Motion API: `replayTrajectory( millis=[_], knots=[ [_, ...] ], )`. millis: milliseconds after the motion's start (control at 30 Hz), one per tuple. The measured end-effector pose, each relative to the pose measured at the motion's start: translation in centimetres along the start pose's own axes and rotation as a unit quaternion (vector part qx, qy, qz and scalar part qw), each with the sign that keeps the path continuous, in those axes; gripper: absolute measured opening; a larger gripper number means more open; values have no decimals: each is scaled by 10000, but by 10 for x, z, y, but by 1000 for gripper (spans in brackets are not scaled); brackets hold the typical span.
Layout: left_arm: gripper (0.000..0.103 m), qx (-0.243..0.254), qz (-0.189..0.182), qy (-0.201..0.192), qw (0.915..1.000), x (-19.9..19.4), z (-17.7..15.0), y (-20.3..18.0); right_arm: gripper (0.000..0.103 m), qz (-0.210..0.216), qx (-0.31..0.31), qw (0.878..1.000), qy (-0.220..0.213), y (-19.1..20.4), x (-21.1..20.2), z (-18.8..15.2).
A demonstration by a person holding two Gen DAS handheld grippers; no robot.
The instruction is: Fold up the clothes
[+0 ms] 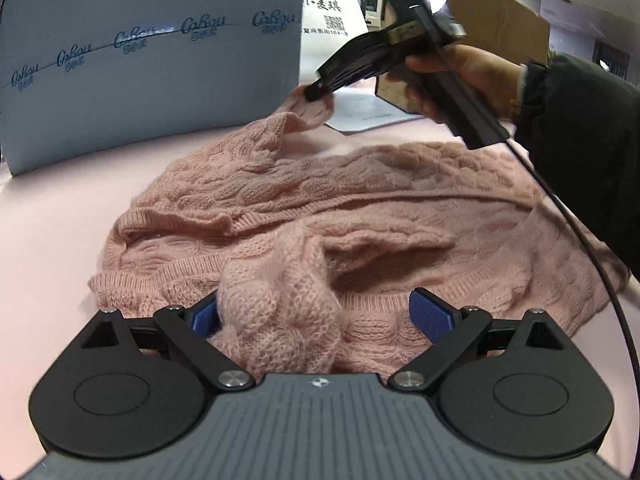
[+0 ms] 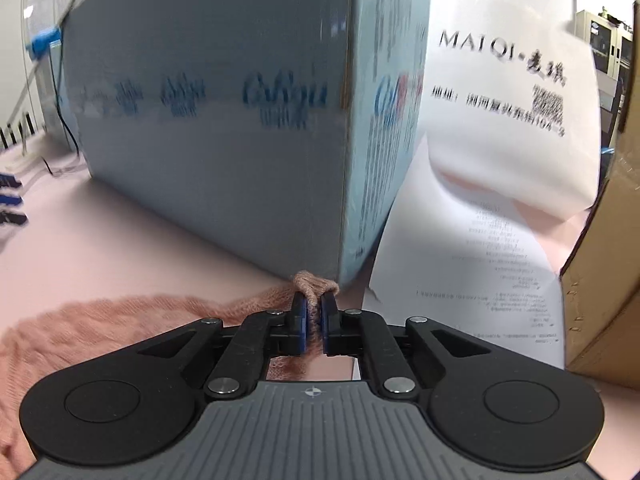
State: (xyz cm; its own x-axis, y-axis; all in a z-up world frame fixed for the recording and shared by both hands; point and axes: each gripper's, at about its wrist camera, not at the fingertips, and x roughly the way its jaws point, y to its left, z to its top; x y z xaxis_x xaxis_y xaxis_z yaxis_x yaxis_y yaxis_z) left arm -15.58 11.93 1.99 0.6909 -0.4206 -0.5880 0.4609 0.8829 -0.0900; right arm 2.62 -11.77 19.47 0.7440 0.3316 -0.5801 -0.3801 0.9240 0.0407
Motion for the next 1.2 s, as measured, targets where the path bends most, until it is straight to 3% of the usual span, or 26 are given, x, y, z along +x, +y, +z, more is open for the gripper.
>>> replayTrajectory(
  millis=[133,267,400,533,700,800,900,1000,1133,1200],
  knots=[
    [94,-596,-316,-918,9935,-28,-1,21,6,179,-244,9983,-497,18,-44,11],
    [94,-1139,-583,-1944,9726,-58,-8,41,6,415,-651,9931,-885,42,-81,22],
    [94,-1714,-215,-2014,9642,-56,-8,57,6,764,-1174,9815,-1308,73,-121,17],
    [94,-2198,61,-2118,9522,-57,-11,71,6,1062,-1678,9696,-1429,91,-162,-6],
    [94,-2872,-39,-2068,9353,-57,-17,93,6,1434,-2267,9589,-924,110,-191,-55],
    [94,-2887,-21,-1991,9365,-57,-18,94,6,1578,-2556,9521,-567,118,-199,-83],
    [94,-2791,340,-1945,9398,-54,-17,90,6,1635,-2756,9472,-112,125,-194,-111],
    [94,-2675,450,-1893,9437,-48,-15,86,7,1650,-2799,9456,151,127,-191,-130],
    [94,-2381,653,-1914,9500,-45,-7,77,46,1812,-2748,9441,187,123,-203,-137],
    [94,-2198,640,-1867,9554,-41,1,73,46,1788,-2639,9478,-115,115,-221,-136]
  ],
)
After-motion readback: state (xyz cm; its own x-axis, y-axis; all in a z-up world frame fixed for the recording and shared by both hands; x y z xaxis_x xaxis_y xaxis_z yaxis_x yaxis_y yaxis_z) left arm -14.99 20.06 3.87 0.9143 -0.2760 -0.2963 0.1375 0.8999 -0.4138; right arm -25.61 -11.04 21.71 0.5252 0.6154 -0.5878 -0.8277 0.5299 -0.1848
